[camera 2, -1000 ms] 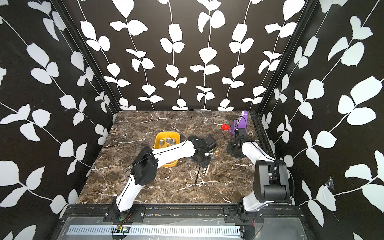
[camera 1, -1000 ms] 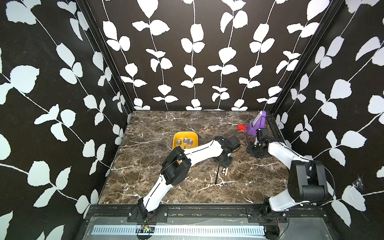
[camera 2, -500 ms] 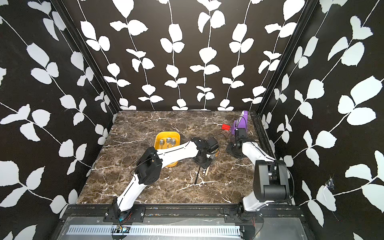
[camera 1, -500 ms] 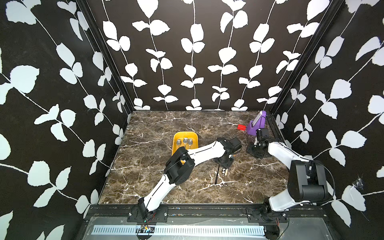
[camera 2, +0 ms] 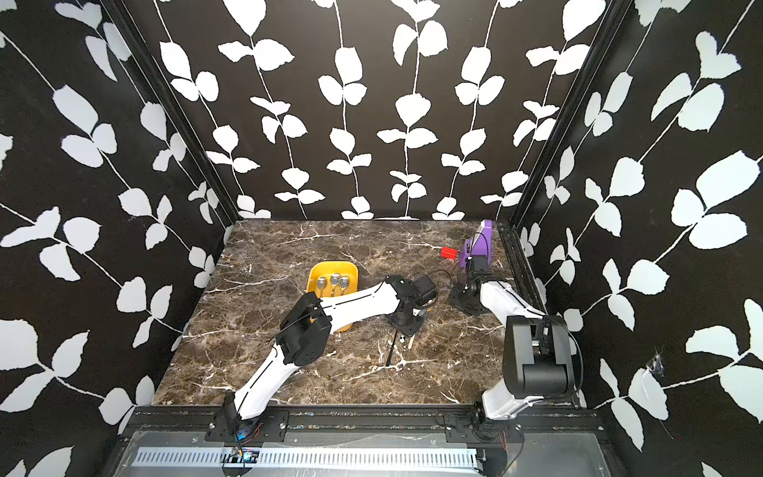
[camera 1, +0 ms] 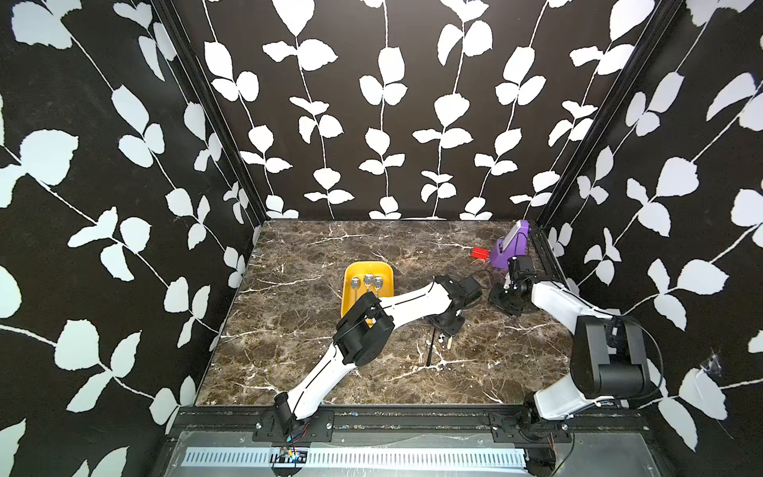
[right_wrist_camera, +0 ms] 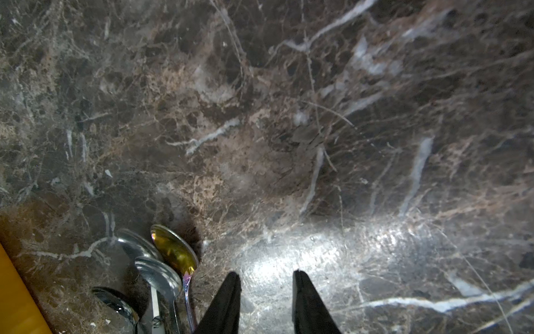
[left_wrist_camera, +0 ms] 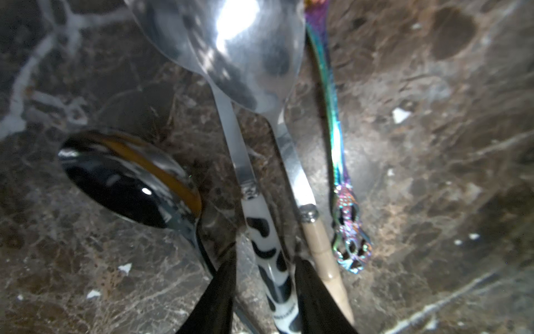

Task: Put the spoon into the storage box
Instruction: Pick up the spoon from the center of the board.

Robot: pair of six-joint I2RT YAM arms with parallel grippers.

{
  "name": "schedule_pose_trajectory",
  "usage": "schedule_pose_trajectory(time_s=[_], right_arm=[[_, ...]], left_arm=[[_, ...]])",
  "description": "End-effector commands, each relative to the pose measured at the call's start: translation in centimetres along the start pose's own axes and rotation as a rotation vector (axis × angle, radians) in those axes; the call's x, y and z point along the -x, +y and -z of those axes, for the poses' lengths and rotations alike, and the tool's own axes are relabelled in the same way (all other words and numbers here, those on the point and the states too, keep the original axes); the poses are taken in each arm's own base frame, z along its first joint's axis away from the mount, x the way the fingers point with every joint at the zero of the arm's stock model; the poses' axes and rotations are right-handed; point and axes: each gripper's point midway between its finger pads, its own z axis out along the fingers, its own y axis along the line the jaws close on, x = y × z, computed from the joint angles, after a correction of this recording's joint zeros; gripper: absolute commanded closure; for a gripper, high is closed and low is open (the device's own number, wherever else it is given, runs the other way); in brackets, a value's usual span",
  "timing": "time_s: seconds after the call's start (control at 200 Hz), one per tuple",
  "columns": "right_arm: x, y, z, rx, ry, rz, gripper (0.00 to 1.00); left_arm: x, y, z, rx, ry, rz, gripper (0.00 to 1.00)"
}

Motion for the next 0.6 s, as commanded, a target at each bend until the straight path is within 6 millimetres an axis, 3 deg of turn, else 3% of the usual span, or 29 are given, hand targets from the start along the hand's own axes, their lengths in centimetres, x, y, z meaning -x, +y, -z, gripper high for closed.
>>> schedule_pose_trajectory(time_s=[0.0,0.21,0.365,0.54,0.595], right_arm=[[-0.5,-0.4,-0.5,-0.007,0.022,0.003,0.67],[-0.6,-0.3,-0.5,0.001,0.028,-0.001,0.67],[-0.7,-0.3,-0.6,0.000,0.032,0.002,0.67],[-0.4,-0.2,-0.2,-0.003,0.022,0.011,0.67],[-0.4,-0.2,-0.2,-0.002,0.023,0.012,0.67]], left_arm=[[-0.3,0.3,0.1,0.034,0.015,-0.013,0.62],[-0.2,0.2,-0.5,0.029,0.021,-0.017,0.72],[0.0,0.4,-0.5,0.038,0.013,-0.018,0.87],[1.1,0.2,0.9,0.029,-0.042,-0.025,1.00],[1.5,0.2,1.7,0.029,-0.063,-0.025,1.00]])
